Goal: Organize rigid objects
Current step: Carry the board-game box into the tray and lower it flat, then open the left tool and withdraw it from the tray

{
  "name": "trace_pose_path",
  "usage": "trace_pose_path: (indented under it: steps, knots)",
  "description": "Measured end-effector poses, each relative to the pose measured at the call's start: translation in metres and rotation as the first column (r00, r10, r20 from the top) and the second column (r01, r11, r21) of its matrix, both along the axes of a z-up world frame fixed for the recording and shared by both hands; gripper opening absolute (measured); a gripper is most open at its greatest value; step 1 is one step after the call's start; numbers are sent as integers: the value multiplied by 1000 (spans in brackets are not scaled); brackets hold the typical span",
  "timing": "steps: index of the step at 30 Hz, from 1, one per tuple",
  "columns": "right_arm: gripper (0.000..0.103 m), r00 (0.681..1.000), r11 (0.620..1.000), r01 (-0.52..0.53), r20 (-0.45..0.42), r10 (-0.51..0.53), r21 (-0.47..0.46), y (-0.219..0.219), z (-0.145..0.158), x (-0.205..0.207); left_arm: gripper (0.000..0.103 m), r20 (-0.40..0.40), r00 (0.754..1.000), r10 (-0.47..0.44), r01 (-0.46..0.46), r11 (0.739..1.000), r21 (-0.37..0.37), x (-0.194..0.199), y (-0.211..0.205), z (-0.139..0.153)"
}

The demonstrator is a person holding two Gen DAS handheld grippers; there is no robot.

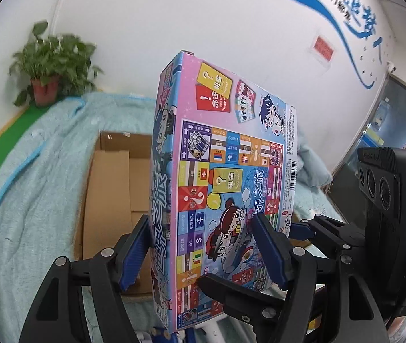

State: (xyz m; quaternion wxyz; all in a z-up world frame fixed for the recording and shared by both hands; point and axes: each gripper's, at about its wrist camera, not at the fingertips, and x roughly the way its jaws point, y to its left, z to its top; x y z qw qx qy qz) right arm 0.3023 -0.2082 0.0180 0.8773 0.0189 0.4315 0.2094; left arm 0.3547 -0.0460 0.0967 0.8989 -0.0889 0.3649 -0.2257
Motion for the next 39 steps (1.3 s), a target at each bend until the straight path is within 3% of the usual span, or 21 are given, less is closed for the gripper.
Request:
trace_pose_path:
  steps: [7, 11, 16, 19, 21, 24, 30, 33, 35, 37, 39]
  knots:
    - [102, 987, 1000, 16, -159, -18, -12, 0, -47, 41, 68, -161, 986, -36, 35, 999, -7, 52, -13, -53]
    - [102, 970, 999, 32, -239, -41, -44, -1, -75, 52, 68, -215, 975, -47, 42, 999, -29, 71, -13, -79]
    - [97, 953, 996, 38, -297, -60, -80, 7, -96, 60, 54, -214, 977, 16, -5, 999, 52, 77, -18, -90]
    - [94, 935, 991, 70, -339, -106, -117, 10, -111, 64, 38, -202, 979, 35, -11, 993, 118, 84, -17, -102]
    - [93, 935, 986, 56, -338, -107, -156, 16, -118, 66, 35, -213, 976, 45, -18, 992, 127, 89, -14, -112]
    - [92, 931, 984, 44, -351, -103, -174, 25, -122, 65, 35, -210, 977, 37, -17, 996, 93, 83, -2, -124]
    - [90, 926, 987, 52, -363, -106, -155, 21, -127, 73, 35, -195, 981, 3, 11, 997, 71, 68, 12, -119]
    - [91, 901, 988, 72, -416, -122, -134, -1, -135, 76, 35, -103, 994, 21, -11, 996, 92, 47, 17, -101]
    - [91, 909, 989, 82, -398, -126, -127, -2, -132, 75, 36, -59, 998, 37, -31, 994, 106, 35, 18, -91]
    - [91, 922, 990, 87, -368, -124, -114, -6, -122, 66, 41, -5, 998, 62, -61, 991, 122, 18, 20, -80]
    - [91, 938, 986, 97, -318, -135, -133, -11, -107, 53, 67, 46, 994, 99, -105, 985, 134, 0, 22, -70]
